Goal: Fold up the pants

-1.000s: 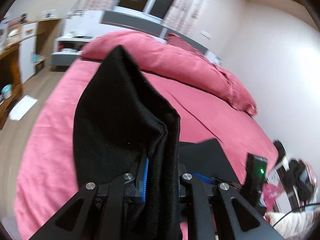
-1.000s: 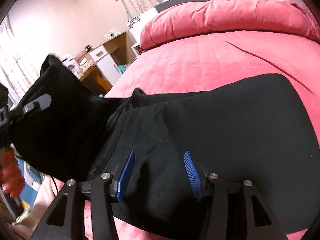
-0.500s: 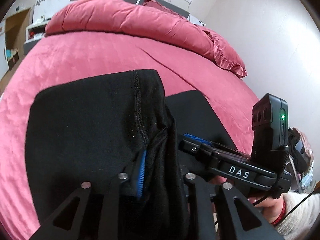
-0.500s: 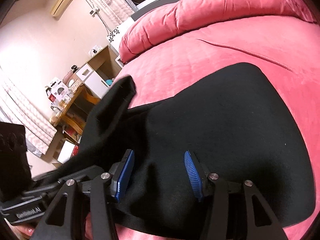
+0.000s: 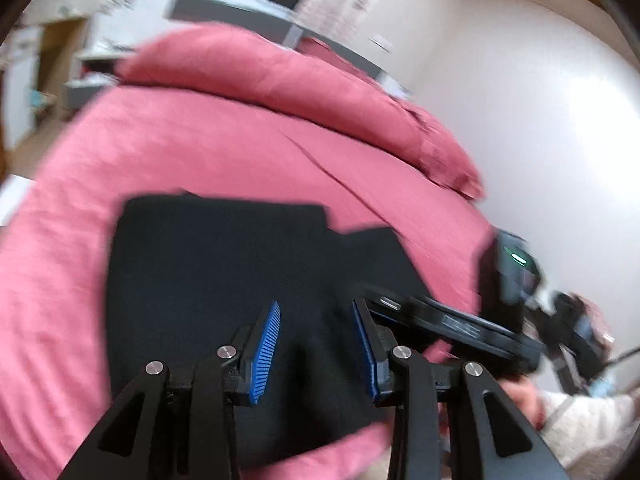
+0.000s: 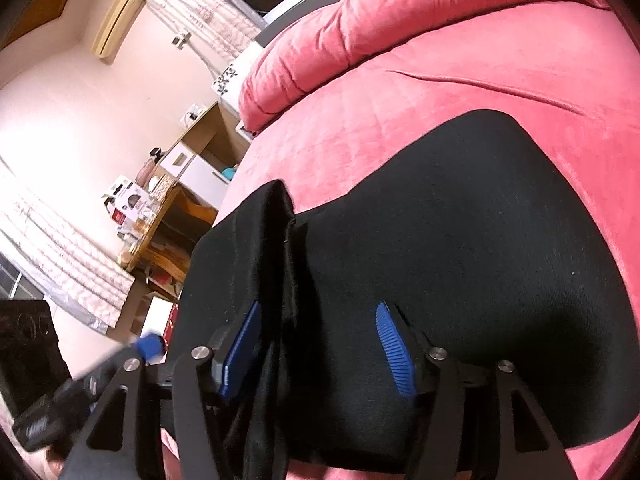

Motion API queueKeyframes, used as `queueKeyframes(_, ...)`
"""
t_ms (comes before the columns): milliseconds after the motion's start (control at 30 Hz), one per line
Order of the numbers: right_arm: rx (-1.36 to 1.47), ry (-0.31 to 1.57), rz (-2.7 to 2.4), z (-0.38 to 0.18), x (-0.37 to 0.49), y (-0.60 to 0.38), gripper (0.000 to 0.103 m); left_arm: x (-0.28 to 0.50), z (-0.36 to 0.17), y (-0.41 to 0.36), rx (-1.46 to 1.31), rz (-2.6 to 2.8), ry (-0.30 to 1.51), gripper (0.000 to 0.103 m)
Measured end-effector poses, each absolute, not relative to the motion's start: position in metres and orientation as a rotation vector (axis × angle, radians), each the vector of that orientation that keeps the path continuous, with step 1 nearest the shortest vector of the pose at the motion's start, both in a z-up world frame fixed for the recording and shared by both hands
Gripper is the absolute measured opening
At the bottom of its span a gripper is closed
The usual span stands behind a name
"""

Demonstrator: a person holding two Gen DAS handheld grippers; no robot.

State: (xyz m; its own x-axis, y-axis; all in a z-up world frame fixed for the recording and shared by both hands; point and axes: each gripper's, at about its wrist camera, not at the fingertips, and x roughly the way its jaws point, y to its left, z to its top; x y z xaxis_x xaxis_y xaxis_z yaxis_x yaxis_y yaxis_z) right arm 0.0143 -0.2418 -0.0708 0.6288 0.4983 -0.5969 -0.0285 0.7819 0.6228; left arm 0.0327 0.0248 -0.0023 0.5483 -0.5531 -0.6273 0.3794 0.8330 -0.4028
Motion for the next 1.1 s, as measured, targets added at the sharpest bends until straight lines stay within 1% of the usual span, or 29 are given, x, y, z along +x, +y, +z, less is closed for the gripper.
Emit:
queueKeyframes(100, 0.594, 0.864, 0.375, -0.070, 0.015, -0.231, 0.062, 0.036, -0.009, 0.046, -0.154, -0.327, 0.803, 0.036)
queueKeyframes(233, 0.572, 0.896, 0.439, -0.071, 0.016, -0.216, 0.064, 0.047, -0.033, 0.072, -0.172, -0.172, 0.886, 0.036)
queueKeyframes(367, 0.542, 0.919, 0.473, -0.073, 0.017, -0.203, 0.065, 0.055, -0.044, 0.086, -0.220, -0.156, 0.906, 0.041)
queueKeyframes(600, 0.510, 0.943, 0.454, -0.078, 0.020, -0.192, 0.064, 0.051, -0.042, 0.078, -0.182, -0.180, 0.878, 0.042)
queueKeyframes(633, 0.507, 0.949, 0.461, -0.078, 0.021, -0.189, 0.055, 0.049, -0.042, 0.078, -0.178, -0.183, 0.872, 0.042)
queueKeyframes(667, 0.488, 0.961, 0.488, -0.076, 0.022, -0.181, 0.040, 0.048, -0.041, 0.078, -0.175, -0.181, 0.863, 0.042)
queueKeyframes(700, 0.468, 0.968, 0.498, -0.075, 0.022, -0.176, 0.035, 0.048, -0.040, 0.079, -0.175, -0.179, 0.860, 0.042)
queueKeyframes(733, 0.411, 0.971, 0.494, -0.073, 0.021, -0.166, 0.033, 0.047, -0.039, 0.079, -0.175, -0.175, 0.856, 0.041)
queueKeyframes(833, 0.291, 0.937, 0.492, -0.063, 0.019, -0.150, 0.021, 0.048, -0.040, 0.083, -0.190, -0.164, 0.857, 0.042)
queueKeyframes(867, 0.264, 0.925, 0.486, -0.059, 0.018, -0.147, 0.018, 0.048, -0.040, 0.085, -0.196, -0.159, 0.857, 0.042)
queueKeyframes(933, 0.237, 0.894, 0.482, -0.048, 0.016, -0.143, 0.016, 0.046, -0.038, 0.087, -0.205, -0.150, 0.848, 0.041)
queueKeyframes(1100, 0.303, 0.781, 0.550, -0.012, 0.012, -0.147, 0.014, 0.044, -0.034, 0.091, -0.220, -0.131, 0.823, 0.042)
